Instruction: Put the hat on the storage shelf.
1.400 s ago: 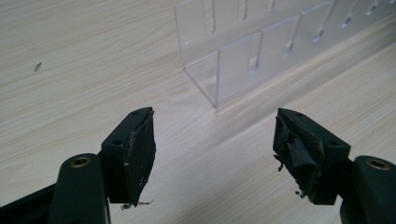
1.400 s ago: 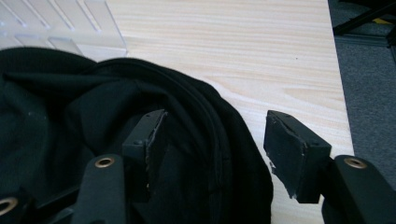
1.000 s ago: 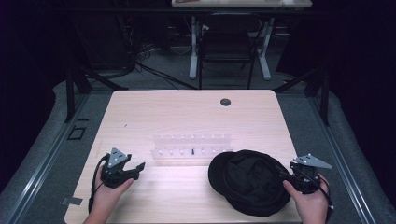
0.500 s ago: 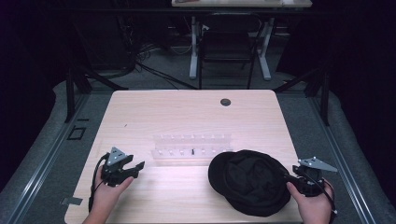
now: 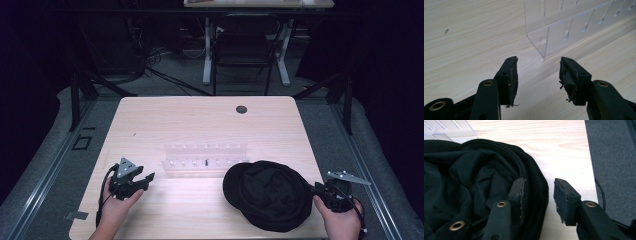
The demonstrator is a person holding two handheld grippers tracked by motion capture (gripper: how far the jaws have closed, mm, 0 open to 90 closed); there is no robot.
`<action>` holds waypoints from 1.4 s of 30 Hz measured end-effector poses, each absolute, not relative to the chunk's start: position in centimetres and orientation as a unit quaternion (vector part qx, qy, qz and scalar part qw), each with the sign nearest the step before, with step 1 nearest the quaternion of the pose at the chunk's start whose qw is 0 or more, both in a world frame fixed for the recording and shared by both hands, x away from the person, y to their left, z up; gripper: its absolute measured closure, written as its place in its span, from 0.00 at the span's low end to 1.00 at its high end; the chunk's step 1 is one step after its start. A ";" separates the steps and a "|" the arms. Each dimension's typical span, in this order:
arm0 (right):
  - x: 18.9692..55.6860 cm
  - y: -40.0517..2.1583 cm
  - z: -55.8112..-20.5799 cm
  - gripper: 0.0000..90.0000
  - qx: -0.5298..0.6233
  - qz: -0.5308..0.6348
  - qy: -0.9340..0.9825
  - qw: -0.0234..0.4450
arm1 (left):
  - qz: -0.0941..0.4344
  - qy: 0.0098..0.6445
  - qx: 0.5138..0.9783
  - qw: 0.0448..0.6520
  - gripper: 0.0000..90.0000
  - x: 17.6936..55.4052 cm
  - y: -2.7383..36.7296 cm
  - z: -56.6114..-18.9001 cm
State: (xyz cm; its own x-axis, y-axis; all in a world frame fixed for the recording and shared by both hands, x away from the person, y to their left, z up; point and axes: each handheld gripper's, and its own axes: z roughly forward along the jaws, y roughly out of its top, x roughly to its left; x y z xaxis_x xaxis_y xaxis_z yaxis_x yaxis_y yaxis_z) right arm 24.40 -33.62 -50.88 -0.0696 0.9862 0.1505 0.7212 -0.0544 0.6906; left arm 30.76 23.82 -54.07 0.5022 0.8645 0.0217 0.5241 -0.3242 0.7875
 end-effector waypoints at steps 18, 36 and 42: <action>24.2 -35.2 -51.0 0.82 0.693 0.284 0.658 0.079 | 0.219 0.445 0.783 0.375 0.56 30.8 23.7 -54.3; 29.1 -36.8 -50.4 0.97 0.681 0.247 0.689 0.021 | 0.204 0.445 0.785 0.380 0.63 30.9 23.7 -54.5; 30.3 -36.6 -49.9 0.96 0.676 0.213 0.705 0.004 | 0.203 0.447 0.785 0.377 0.62 30.9 23.6 -54.6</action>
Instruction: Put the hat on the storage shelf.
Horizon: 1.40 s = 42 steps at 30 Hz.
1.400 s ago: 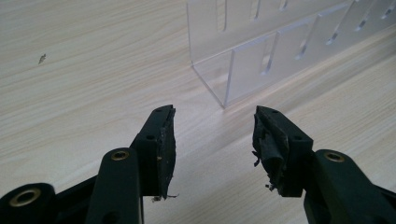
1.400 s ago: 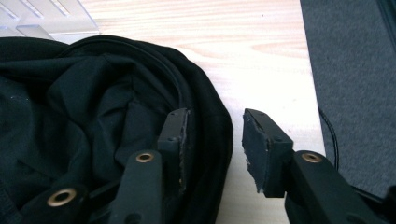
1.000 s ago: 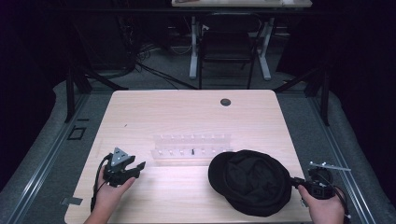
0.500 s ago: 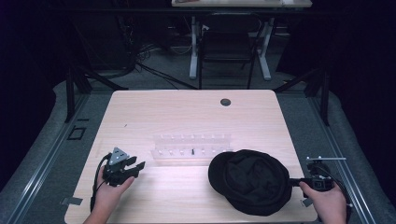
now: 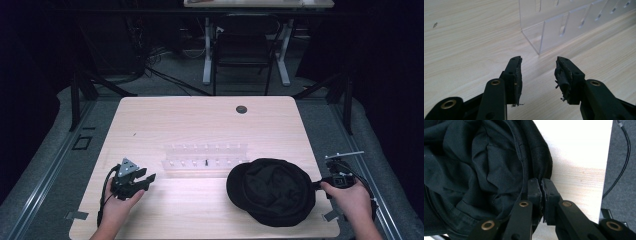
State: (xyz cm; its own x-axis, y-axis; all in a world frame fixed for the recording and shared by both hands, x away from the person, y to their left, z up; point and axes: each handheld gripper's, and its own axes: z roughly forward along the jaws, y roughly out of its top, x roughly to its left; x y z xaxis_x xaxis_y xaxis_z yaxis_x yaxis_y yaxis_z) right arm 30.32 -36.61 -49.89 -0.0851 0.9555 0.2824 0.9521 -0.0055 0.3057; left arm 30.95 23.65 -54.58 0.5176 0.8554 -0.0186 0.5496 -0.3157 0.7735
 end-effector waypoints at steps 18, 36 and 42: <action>33.5 -36.1 -50.5 0.90 0.685 0.146 0.712 -0.047 | 0.200 0.445 0.790 0.373 0.61 31.0 23.5 -54.7; 34.1 -36.3 -52.0 0.97 0.680 0.132 0.717 -0.079 | 0.199 0.444 0.790 0.373 0.60 31.0 23.3 -54.8; 33.9 -36.3 -51.4 0.98 0.677 0.140 0.718 -0.081 | 0.198 0.443 0.791 0.374 0.60 31.0 23.3 -54.8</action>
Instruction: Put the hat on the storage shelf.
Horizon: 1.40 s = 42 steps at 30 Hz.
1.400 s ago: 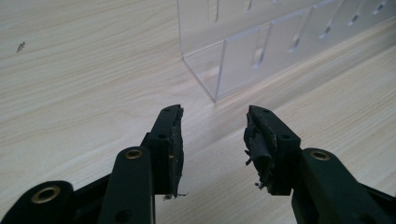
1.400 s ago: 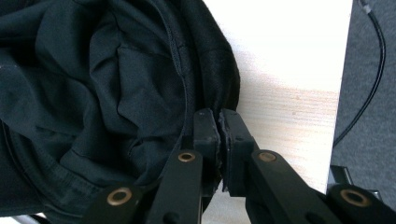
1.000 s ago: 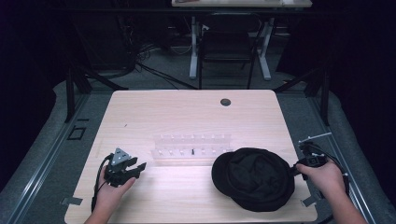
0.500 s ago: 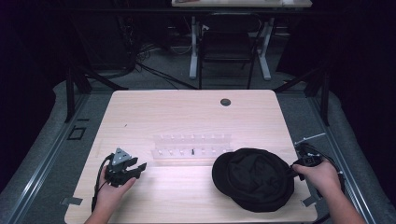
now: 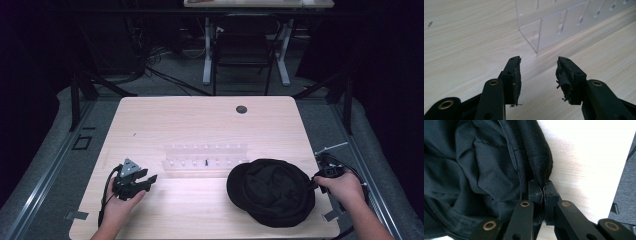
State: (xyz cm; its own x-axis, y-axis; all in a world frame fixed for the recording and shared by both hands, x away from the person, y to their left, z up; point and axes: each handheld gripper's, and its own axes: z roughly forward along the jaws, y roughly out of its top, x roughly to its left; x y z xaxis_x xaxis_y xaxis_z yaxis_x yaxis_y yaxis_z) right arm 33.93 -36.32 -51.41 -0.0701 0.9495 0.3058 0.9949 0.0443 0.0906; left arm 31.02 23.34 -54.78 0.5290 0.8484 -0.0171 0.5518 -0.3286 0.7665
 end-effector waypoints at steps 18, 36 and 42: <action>32.6 -36.4 -47.4 0.98 -0.666 -0.208 -0.708 0.108 | 0.197 0.439 0.794 0.371 0.60 31.0 23.2 -54.8; 31.6 -35.6 -43.5 0.98 -0.638 -0.294 -0.690 0.173 | 0.196 0.435 0.795 0.373 0.59 31.0 23.0 -55.0; 31.3 -35.0 -42.4 0.98 -0.628 -0.325 -0.680 0.193 | 0.196 0.435 0.795 0.373 0.59 31.0 23.0 -55.0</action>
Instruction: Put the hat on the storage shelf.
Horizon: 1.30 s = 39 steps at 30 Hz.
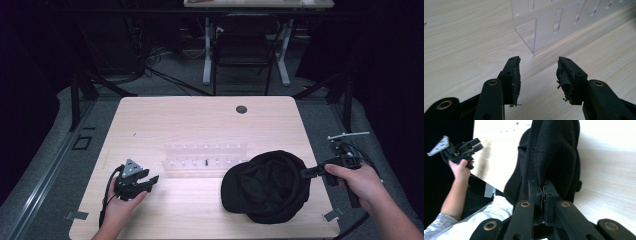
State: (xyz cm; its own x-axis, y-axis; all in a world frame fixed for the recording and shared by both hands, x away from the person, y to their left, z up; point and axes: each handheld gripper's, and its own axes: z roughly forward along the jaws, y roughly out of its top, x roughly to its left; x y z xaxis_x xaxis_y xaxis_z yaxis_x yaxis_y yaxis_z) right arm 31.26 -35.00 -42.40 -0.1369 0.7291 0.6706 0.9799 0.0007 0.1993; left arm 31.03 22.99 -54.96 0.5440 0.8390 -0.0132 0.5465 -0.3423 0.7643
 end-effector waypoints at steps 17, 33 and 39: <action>31.3 -33.0 -39.2 0.98 -0.604 -0.355 -0.681 0.211 | 0.196 0.437 0.794 0.375 0.59 31.0 23.0 -54.9; 31.3 -31.4 -36.2 0.98 -0.566 -0.411 -0.672 0.243 | 0.195 0.437 0.793 0.377 0.59 31.0 23.0 -54.9; 31.3 -31.1 -35.0 0.98 -0.552 -0.432 -0.674 0.233 | 0.194 0.439 0.791 0.379 0.58 31.0 23.0 -55.0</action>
